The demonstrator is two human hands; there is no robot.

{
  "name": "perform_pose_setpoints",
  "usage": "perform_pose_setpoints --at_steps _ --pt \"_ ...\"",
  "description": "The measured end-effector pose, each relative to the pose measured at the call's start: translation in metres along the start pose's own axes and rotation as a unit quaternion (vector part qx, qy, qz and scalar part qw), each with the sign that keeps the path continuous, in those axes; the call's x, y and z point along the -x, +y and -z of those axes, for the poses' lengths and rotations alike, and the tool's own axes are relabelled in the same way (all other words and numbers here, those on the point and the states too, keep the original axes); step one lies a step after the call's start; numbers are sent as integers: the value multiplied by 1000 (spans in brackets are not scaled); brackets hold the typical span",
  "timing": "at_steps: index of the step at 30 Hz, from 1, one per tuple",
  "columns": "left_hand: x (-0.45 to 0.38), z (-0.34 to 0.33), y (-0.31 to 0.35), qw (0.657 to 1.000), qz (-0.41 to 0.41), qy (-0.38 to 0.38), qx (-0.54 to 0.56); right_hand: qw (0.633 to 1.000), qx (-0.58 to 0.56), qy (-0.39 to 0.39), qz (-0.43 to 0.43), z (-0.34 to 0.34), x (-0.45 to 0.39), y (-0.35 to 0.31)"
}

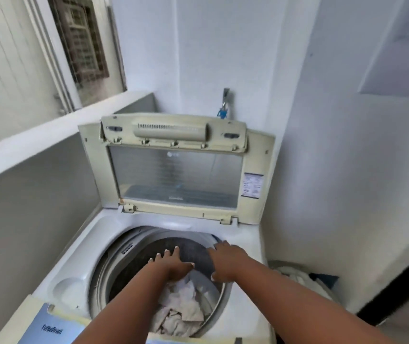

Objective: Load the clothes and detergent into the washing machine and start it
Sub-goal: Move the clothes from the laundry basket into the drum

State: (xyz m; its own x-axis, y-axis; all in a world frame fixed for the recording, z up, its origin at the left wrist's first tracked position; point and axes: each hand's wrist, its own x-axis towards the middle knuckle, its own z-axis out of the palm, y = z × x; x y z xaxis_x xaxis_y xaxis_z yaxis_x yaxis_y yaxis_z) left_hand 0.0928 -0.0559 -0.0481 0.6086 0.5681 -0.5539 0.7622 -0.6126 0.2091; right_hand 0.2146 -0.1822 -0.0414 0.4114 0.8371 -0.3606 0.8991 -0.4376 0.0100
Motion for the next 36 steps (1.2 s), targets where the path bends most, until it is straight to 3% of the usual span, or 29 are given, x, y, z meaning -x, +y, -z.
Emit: perform_pose_setpoints --at_steps 8,14,18,25,36 --pt "37 14 84 995 -76 64 -7 997 -48 40 -37 27 62 62" --pt "50 -2 170 982 -140 106 62 990 -110 50 -76 18 114 148" --pt "58 -37 240 980 -146 134 1 988 -127 32 -85 -7 146 209" --pt "56 -100 327 984 -147 66 -73 982 -156 -8 -108 -61 187 304" --pt "-48 -156 347 993 -90 -25 -75 969 -180 -123 -118 -144 123 375"
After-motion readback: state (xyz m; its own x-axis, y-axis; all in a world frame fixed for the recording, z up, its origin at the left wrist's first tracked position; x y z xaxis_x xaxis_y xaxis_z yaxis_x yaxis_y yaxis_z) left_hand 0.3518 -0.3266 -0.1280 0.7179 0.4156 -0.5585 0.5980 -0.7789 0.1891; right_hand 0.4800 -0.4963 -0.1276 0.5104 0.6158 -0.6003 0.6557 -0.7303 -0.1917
